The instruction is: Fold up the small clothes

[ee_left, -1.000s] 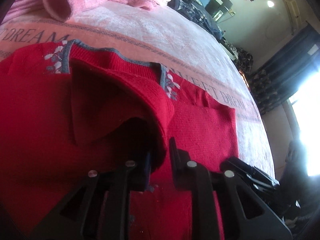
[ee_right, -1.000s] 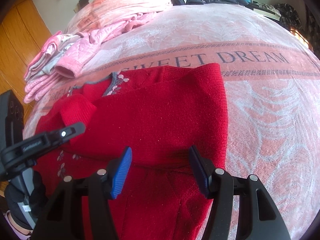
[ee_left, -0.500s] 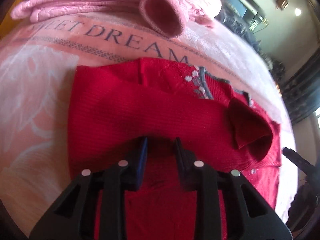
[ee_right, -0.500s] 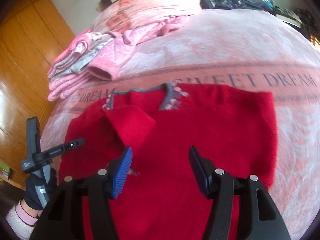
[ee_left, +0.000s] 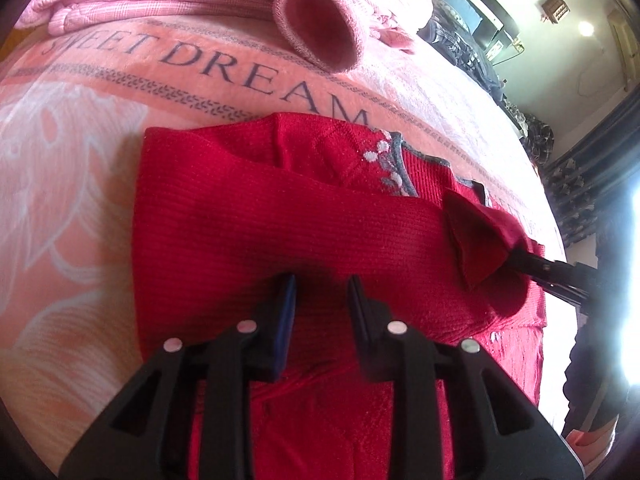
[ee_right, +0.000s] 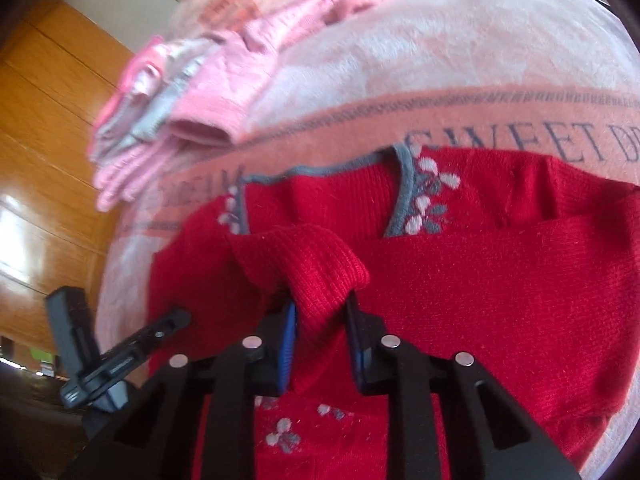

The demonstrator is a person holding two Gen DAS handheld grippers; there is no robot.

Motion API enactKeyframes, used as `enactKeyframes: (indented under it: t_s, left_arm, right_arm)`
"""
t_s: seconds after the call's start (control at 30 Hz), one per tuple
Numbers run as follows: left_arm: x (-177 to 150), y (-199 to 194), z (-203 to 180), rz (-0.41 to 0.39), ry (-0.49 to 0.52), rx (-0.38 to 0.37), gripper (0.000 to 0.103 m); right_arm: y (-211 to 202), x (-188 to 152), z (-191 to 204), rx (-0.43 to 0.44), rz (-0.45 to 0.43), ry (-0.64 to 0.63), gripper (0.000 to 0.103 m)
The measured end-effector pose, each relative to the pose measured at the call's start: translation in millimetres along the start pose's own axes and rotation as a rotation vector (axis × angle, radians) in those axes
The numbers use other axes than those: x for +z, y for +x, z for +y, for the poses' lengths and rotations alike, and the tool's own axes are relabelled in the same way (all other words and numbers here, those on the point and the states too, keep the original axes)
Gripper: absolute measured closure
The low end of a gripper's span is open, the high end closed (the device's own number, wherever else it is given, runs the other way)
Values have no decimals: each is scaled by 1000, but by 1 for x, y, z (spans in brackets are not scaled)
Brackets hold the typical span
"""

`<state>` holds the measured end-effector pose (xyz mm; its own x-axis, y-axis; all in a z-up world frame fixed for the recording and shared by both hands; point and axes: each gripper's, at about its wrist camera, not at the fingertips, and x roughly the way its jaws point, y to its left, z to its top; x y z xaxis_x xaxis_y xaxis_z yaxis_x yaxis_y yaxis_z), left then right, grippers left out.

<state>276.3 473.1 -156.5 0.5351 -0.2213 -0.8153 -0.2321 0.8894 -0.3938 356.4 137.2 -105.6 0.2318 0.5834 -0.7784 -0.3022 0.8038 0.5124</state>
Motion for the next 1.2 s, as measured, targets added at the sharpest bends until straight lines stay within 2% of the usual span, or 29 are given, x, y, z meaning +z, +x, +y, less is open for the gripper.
enactKeyframes:
  t_s: [0.1,0.17,0.2,0.23,0.3,0.47,0.63,0.7,0.83,0.93,1.0,1.03,1.1,1.13,1.17,1.2]
  left_arm:
    - [0,0,-1,-4,2,0,77]
    - [0,1,-3,-7,8,12,77]
    - [-1,0,-4,-9,14,21,77]
    - [-2,1,-6,-10,19,28,77]
    - [-1,2,-9,-11,32,40,76]
    - [-1,1,-8,-7,29,44,75]
    - [-1,1,-9,-7,30,47,75]
    - [-1,1,-9,-9,32,45,75]
    - [-2,1,-9,-13,39,43,75]
    - [-3,1,-11,-16,47,51,75]
    - [-4,1,-13,-17,54,57,74]
    - [-4,1,-14,-17,58,60,74]
    - [-4,1,-14,-17,61,63,73]
    - [-5,1,-15,-16,62,65,73]
    - [-5,1,-15,-16,62,66,73]
    - [-5,1,-15,-16,62,66,72]
  right_arm:
    - [-17,-16,-17,35,-21,-4,80]
    - [-13,-28,-34,-78,24,-6,67]
    - [-12,-32,-42,-128,30,-12,65]
    - [-15,-35,-49,-135,29,-11,73]
    - [-29,-38,-56,-133,9,4,73]
    - [-70,-23,-45,-188,-102,-42,59]
    - [-69,5,-42,-256,-78,-60,58]
    - [-65,12,-49,-247,-64,-15,58]
    - [-45,22,-66,-189,-1,52,58]
    - [-33,31,-70,-127,9,110,57]
    - [-26,37,-74,-80,15,169,50]
    - [-21,40,-78,-87,26,197,49]
    - [-14,43,-81,-144,43,204,56]
    - [-13,42,-84,-157,42,196,80]
    - [-15,40,-87,-153,35,188,90]
    - [-21,34,-90,-131,19,182,90]
